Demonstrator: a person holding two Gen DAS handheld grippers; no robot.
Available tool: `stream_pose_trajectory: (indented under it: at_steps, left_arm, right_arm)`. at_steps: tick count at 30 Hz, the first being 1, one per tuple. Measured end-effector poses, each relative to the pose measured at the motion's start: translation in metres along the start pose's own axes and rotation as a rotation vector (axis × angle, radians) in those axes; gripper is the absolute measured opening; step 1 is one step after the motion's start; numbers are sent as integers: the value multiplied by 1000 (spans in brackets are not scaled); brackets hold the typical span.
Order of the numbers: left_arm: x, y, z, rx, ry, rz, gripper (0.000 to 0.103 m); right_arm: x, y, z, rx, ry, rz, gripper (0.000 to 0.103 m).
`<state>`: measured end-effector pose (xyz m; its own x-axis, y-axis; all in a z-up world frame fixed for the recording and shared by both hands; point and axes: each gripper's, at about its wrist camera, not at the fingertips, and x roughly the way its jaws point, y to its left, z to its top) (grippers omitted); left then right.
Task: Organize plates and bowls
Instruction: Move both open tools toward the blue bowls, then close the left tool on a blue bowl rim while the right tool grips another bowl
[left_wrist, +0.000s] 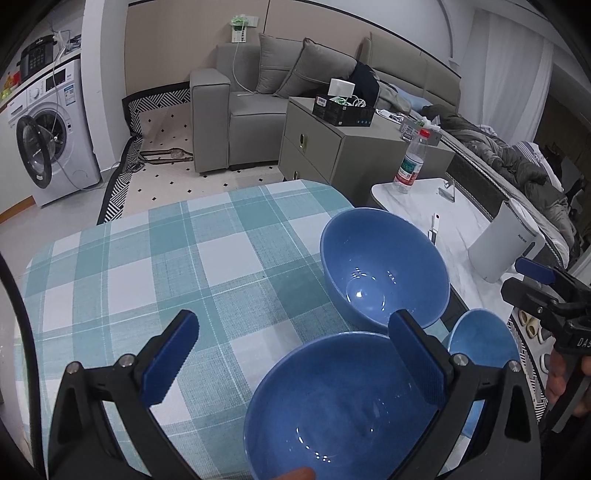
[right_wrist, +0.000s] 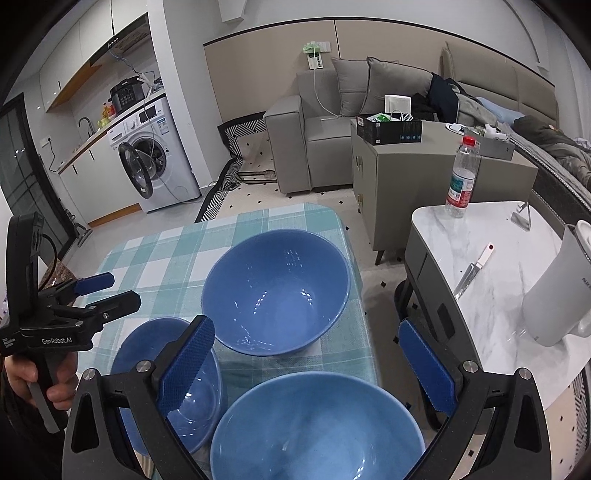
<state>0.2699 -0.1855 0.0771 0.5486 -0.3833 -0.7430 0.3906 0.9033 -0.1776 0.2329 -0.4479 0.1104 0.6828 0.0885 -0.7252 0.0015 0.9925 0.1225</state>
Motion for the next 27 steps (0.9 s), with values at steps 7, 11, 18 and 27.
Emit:
stream_pose_trajectory:
  at_steps: [7,11,18,27]
  left_arm:
    - [13,-4,6,15,15,10,103]
    - [21,-6,9,18,28,10,102]
    - [35,-11,14,40,50,-4,100]
    - [57,-19,16,72,91,-10,90]
  right_arm:
    - [18,-7,3,10,26,5,102]
    - [29,-12,4,23,42,5,102]
    - [44,-18,3,37,67,7,102]
    - [65,-22,2,39,103,5,97]
